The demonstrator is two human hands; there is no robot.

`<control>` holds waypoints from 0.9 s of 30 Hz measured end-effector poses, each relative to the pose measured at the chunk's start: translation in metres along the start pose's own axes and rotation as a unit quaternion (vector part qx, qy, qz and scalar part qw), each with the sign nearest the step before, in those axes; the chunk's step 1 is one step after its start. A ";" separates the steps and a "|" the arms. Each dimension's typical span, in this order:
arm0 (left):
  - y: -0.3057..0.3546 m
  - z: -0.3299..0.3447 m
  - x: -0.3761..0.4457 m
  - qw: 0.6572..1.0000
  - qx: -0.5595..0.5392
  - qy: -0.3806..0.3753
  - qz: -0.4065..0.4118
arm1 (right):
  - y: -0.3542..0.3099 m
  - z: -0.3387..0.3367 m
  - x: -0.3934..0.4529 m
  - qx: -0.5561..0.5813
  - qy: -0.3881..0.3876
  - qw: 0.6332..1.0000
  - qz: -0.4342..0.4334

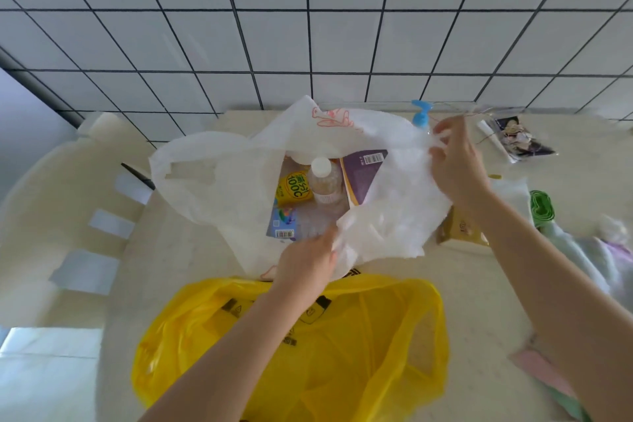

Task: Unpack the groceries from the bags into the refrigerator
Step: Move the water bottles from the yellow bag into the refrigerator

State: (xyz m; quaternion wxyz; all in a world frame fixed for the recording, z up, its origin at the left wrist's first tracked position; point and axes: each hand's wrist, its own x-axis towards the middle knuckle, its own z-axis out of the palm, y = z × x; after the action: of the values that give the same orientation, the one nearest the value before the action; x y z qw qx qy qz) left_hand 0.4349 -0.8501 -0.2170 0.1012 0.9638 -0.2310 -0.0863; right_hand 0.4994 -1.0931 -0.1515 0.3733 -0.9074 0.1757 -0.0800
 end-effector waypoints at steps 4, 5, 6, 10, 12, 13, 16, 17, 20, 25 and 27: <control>0.011 0.030 -0.020 0.996 -0.060 0.010 0.068 | 0.032 -0.002 -0.009 -0.110 -0.003 0.980 -0.167; 0.015 0.035 -0.023 0.994 -0.075 -0.014 0.077 | 0.042 0.000 -0.011 -0.135 -0.024 0.974 -0.181; 0.017 0.040 -0.025 0.992 -0.084 -0.039 0.087 | 0.053 0.002 -0.014 -0.143 -0.032 0.973 -0.177; 0.014 0.051 -0.029 0.980 -0.070 -0.149 0.111 | 0.087 0.015 -0.022 -0.131 -0.035 0.990 -0.038; 0.012 0.052 -0.031 0.971 -0.029 -0.207 0.112 | 0.103 0.021 -0.024 -0.171 -0.116 0.978 0.027; 0.014 0.049 -0.030 0.971 -0.013 -0.209 0.115 | 0.107 0.022 -0.025 -0.197 -0.157 0.967 0.045; 0.016 0.019 -0.018 0.987 -0.001 -0.113 0.117 | 0.092 0.020 -0.025 -0.207 -0.146 0.965 0.060; 0.015 0.004 -0.012 0.991 -0.001 -0.044 0.122 | 0.080 0.019 -0.025 -0.195 -0.116 0.973 0.048; 0.000 -0.037 0.002 0.970 -0.007 0.197 0.143 | 0.044 0.019 -0.023 -0.174 -0.041 0.983 -0.034; -0.032 -0.069 0.009 0.967 0.159 0.197 0.028 | 0.004 0.047 -0.013 -0.147 -0.083 0.976 -0.141; -0.045 -0.072 0.008 0.963 0.194 0.186 -0.005 | -0.001 0.059 -0.011 -0.167 -0.102 0.970 -0.146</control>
State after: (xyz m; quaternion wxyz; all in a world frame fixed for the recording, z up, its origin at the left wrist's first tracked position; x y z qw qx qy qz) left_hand 0.4769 -0.8033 -0.1587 -0.0468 0.9652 -0.2154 0.1405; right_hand 0.5056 -1.0498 -0.1931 0.2163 -0.9762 0.0129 -0.0103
